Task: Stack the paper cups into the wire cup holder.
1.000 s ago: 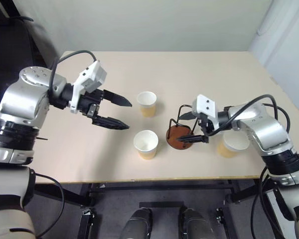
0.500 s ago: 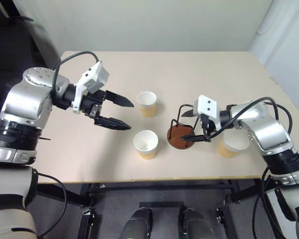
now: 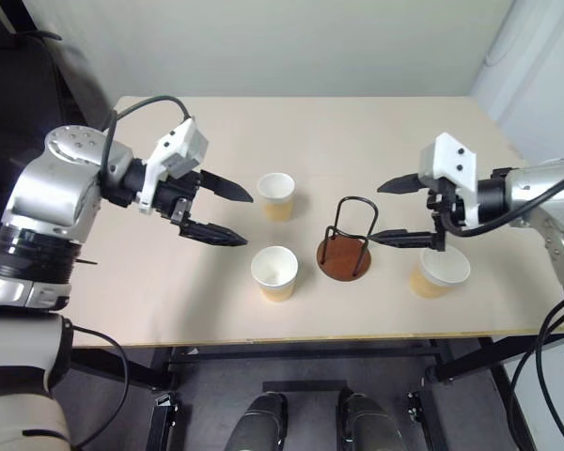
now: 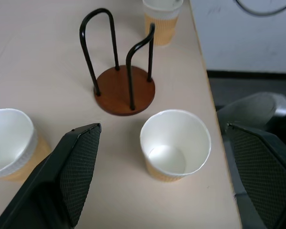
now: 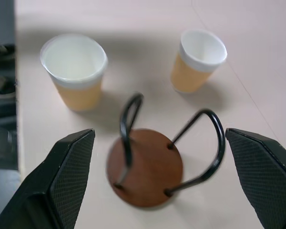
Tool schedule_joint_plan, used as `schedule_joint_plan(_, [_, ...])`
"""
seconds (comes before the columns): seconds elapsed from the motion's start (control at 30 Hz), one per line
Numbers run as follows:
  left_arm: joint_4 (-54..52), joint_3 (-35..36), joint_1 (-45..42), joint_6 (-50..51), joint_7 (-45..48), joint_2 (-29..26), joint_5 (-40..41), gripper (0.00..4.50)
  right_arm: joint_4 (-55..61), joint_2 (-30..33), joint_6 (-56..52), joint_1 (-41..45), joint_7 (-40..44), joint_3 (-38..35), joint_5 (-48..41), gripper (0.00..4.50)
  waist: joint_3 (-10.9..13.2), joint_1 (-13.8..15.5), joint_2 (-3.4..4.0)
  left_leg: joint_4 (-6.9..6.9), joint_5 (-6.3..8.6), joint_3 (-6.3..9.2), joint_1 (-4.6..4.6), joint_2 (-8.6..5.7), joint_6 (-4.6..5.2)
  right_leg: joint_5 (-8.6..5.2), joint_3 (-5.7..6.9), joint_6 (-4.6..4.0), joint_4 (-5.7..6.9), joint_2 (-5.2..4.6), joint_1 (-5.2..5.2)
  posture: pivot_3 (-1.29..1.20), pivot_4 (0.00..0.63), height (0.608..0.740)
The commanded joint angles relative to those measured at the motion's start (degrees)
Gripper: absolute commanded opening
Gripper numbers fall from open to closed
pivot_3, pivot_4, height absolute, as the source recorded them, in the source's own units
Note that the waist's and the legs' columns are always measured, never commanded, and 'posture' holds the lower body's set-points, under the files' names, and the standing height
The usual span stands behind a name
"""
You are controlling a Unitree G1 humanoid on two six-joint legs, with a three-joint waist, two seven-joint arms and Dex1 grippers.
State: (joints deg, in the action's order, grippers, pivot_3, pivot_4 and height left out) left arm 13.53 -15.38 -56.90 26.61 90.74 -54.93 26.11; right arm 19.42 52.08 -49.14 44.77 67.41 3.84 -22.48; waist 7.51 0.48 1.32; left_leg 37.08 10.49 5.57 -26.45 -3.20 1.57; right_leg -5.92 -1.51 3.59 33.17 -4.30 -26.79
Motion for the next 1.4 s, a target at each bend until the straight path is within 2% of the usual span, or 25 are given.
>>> schedule_joint_plan(0.03, [0.00,-0.93,-0.67,-3.78,1.76,0.23,-1.74,4.50,3.52,0.87,-3.01,0.80,-1.75,-3.60,-3.44,4.47,0.00,-0.01,0.00,0.01,0.00,0.00,0.00,0.00,0.00,0.00,0.00,0.01,0.00,0.00,0.00,0.00,0.150,0.740])
schedule_joint_plan(0.17, [2.16,-3.19,-0.04,-11.84,1.76,1.44,-8.38,4.50,4.66,1.79,-4.32,1.00,-2.83,-4.34,-5.31,4.47,0.00,0.03,0.00,0.02,-0.02,0.00,0.00,-0.01,0.03,0.00,-0.02,0.01,0.01,-0.01,0.01,0.00,0.150,0.740])
schedule_joint_plan(0.53, [5.10,-2.60,-0.31,-16.62,1.20,4.61,-13.64,4.50,4.37,2.95,-3.51,1.30,-4.45,-3.97,-6.84,4.47,0.00,0.05,-0.01,0.02,-0.17,0.00,-0.02,-0.01,0.48,-0.09,-0.01,0.13,0.01,-0.01,-0.01,0.00,0.150,0.740])
schedule_joint_plan(0.67, [5.63,-3.57,0.32,-20.42,-5.66,10.66,-18.14,4.50,4.05,1.99,-2.26,1.14,-5.33,-2.86,-6.39,4.47,-0.01,0.53,0.00,0.06,-0.18,0.00,-0.02,-0.02,0.58,-0.12,-0.01,0.18,0.00,-0.03,0.04,0.00,0.150,0.740])
schedule_joint_plan(0.83, [5.96,-2.52,0.68,-21.15,-5.77,12.22,-19.72,4.50,3.97,2.01,-1.91,1.11,-5.65,-2.66,-6.54,4.47,0.00,0.37,-0.03,0.15,-0.20,-0.01,-0.08,-0.03,0.68,-0.10,0.00,0.18,0.01,-0.03,0.01,0.00,0.150,0.740])
schedule_joint_plan(0.97, [5.08,-3.43,1.98,-18.68,-9.00,16.72,-20.22,4.50,4.04,1.92,-1.35,0.86,-6.28,-1.82,-5.78,4.47,0.00,0.38,-0.02,0.12,-0.20,-0.01,0.02,-0.02,0.68,-0.11,0.00,0.21,0.05,-0.03,0.04,0.00,0.150,0.740])
schedule_joint_plan(1.4, [5.39,-4.72,2.90,-17.99,-2.91,15.66,-22.39,4.50,4.56,2.69,-1.68,0.46,-6.65,-1.83,-6.33,4.47,0.00,0.46,-0.04,0.22,-0.23,-0.01,-0.01,-0.03,0.71,-0.05,0.00,0.29,0.06,-0.03,0.09,0.00,0.150,0.740])
